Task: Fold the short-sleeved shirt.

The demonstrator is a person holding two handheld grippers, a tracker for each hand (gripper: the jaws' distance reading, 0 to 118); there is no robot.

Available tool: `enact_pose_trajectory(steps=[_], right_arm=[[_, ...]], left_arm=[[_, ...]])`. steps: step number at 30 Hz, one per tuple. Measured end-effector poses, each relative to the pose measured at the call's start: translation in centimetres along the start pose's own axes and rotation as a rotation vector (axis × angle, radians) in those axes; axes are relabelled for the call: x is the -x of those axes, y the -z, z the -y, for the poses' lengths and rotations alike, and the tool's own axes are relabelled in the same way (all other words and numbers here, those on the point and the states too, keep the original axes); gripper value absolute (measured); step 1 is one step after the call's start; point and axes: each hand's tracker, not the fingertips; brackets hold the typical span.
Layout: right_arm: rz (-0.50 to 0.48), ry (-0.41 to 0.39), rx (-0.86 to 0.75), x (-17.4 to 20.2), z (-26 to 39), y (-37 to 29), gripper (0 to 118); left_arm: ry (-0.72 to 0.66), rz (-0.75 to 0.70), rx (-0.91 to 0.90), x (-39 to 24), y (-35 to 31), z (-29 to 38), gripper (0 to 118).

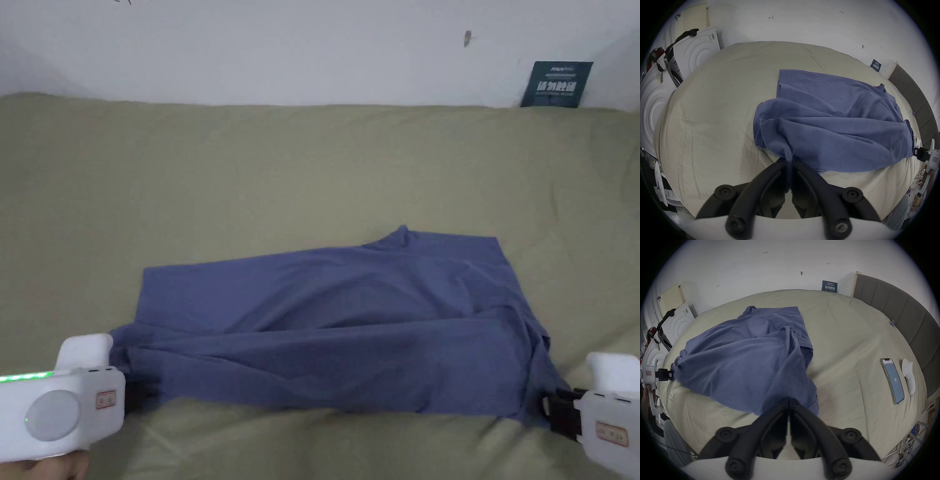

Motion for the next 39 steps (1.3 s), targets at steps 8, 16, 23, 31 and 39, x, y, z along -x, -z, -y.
enact_pose_trajectory(steps=[8, 16, 23, 31, 39], right_arm=[[0.013, -0.005, 0.027, 0.0, -2.2, 1.7, 105], [-0.004, -0.066, 0.017, 1.4, -0.3, 0.2, 13], [-0.037, -0.054, -0.010, 0.2, 1.2, -4.5, 13], [-0.064, -0.048, 0.042, 0.9, 8.0, -9.2, 13], [-0.057, -0.010, 0.066, 1.7, 9.7, -9.5, 54]], left_arm=[[0.011, 0.004, 0.006, -0.9, -0.7, 0.0, 4], [0.046, 0.003, -0.001, -0.8, -2.0, -0.4, 4], [0.080, 0.002, -0.007, -0.1, -5.0, 0.7, 4], [0.103, 0.038, 0.043, 2.8, -9.5, 6.7, 4], [0.043, 0.089, 0.019, 4.2, -10.2, 8.3, 18]])
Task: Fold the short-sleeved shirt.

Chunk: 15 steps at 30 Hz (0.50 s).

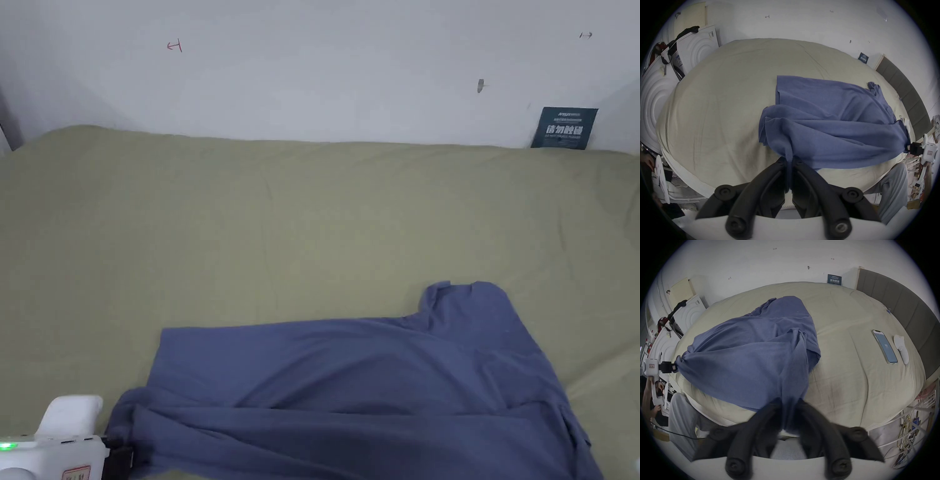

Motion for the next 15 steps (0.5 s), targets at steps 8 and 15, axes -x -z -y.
enact_pose_trajectory(steps=[8, 15], right_arm=[[-0.064, 0.139, -0.181, -0.8, -5.0, -2.1, 96], [0.044, 0.022, -0.249, 0.8, -11.3, 1.3, 3]], left_arm=[[-0.058, -0.050, -0.115, 0.7, -1.9, -3.3, 111], [-0.076, -0.090, -0.181, -0.3, 2.7, -10.3, 3]])
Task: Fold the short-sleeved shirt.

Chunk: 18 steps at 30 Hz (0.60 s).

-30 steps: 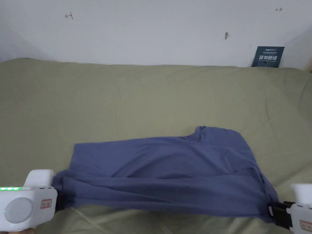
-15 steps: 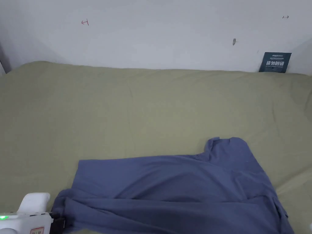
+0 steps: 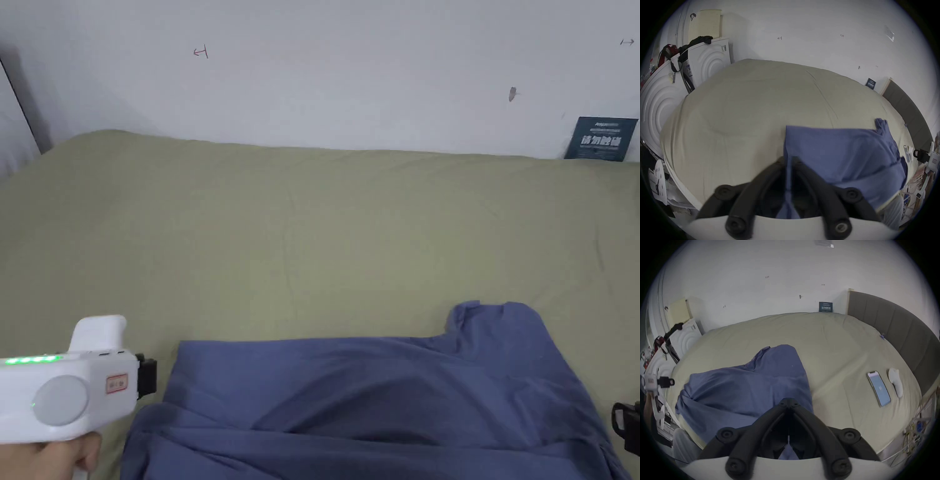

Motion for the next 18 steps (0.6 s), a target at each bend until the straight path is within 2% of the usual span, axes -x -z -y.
enact_pose_trajectory(steps=[5, 6, 7, 8, 9, 15, 17, 18], right_arm=[[0.017, -0.024, 0.039, -0.2, -1.2, 3.8, 3], [0.018, -0.021, 0.049, -0.4, -1.3, 4.5, 3], [0.023, -0.019, 0.058, -0.5, -1.4, 5.2, 3], [0.029, -0.017, 0.071, -0.7, -1.5, 5.7, 3], [0.035, -0.015, 0.082, -0.9, -1.5, 6.3, 3], [0.058, -0.030, 0.130, -2.3, -1.9, 9.1, 3], [0.072, -0.042, 0.148, -2.7, -2.2, 10.1, 3], [0.077, -0.046, 0.156, -2.9, -2.4, 10.6, 3]], left_arm=[[0.022, -0.044, 0.066, -1.3, 5.3, -2.5, 3], [0.017, -0.066, 0.084, -1.3, 6.4, -2.8, 16], [0.012, -0.066, 0.138, -1.2, 7.7, -3.0, 55], [0.005, -0.061, 0.185, -1.1, 8.8, -3.1, 100], [-0.017, -0.055, 0.187, -1.0, 9.5, -3.1, 118], [0.014, -0.080, 0.214, -1.7, 12.5, -3.9, 117], [0.036, -0.076, 0.207, -2.7, 12.5, -3.8, 107], [0.054, -0.070, 0.204, -3.1, 12.4, -3.7, 94]])
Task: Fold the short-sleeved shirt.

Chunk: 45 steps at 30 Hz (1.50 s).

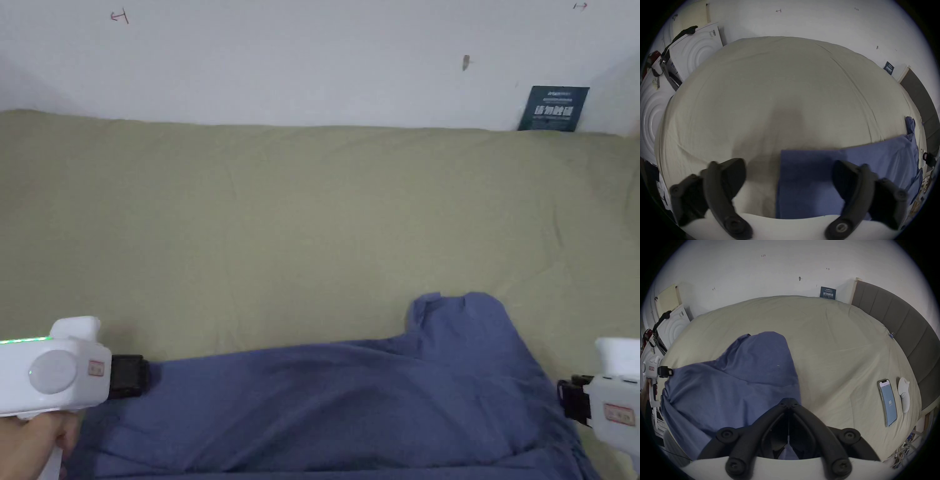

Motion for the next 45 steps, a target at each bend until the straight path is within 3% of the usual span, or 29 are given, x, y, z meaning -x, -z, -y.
enact_pose_trajectory(steps=[2, 4, 6, 7, 8, 9, 10, 11, 18, 20, 22, 23, 25, 27, 31, 36, 45], right_arm=[[0.013, -0.004, 0.010, -0.2, -0.6, 0.9, 3], [0.017, -0.001, 0.017, -0.5, -1.3, 1.6, 3], [0.007, 0.008, 0.026, -0.7, -2.1, 2.2, 4], [0.000, 0.010, 0.032, -0.7, -2.5, 2.6, 10], [-0.004, 0.009, 0.040, -0.7, -3.0, 3.0, 31], [-0.013, 0.003, 0.054, -0.5, -3.4, 3.3, 81], [-0.030, -0.007, 0.081, -0.5, -3.8, 3.9, 110], [-0.050, -0.009, 0.117, -0.5, -4.1, 4.8, 118], [0.002, -0.013, 0.179, -1.4, -5.1, 9.6, 110], [-0.003, -0.005, 0.201, -1.9, -5.0, 10.1, 95], [-0.014, 0.012, 0.182, -1.5, -5.0, 8.6, 90], [-0.031, 0.013, 0.158, -1.7, -5.0, 7.9, 75], [-0.106, 0.041, 0.115, -2.0, -5.0, 6.4, 4], [-0.109, 0.068, 0.115, -2.0, -5.1, 5.2, 4], [-0.100, 0.030, 0.060, -1.6, -4.7, 1.4, 4], [-0.140, 0.039, -0.025, -1.9, -3.5, -4.6, 4], [-0.148, -0.020, -0.118, -1.6, 4.5, -14.5, 4]], left_arm=[[0.045, -0.023, -0.010, -0.7, -0.4, 0.2, 84], [0.049, 0.019, -0.019, -0.7, -0.9, 0.2, 51], [0.044, 0.044, -0.020, -0.8, -1.5, 0.1, 5], [0.041, 0.058, -0.023, -0.5, -1.4, 0.0, 5], [0.042, 0.053, -0.022, -0.7, -1.4, -0.1, 5], [0.048, 0.051, -0.019, -0.9, -1.4, -0.2, 5], [0.048, 0.050, -0.017, -0.9, -1.3, -0.2, 5], [0.046, 0.049, -0.015, -0.8, -0.9, -0.2, 5], [0.029, 0.052, -0.006, -0.9, -0.6, -0.2, 5], [0.030, 0.055, -0.004, -0.8, -0.5, -0.3, 5], [0.030, 0.058, -0.004, -0.8, -0.5, -0.3, 5], [0.032, 0.060, -0.004, -0.6, -0.5, -0.3, 5], [0.027, 0.069, -0.009, -0.4, -0.8, -0.2, 5], [0.015, 0.076, -0.019, -0.1, -1.4, -0.1, 5], [0.018, 0.092, -0.068, 0.6, -4.1, 0.5, 5], [0.025, 0.113, -0.143, 2.4, -8.8, 2.0, 5], [0.071, 0.149, -0.238, 5.5, -15.9, 10.3, 5]])
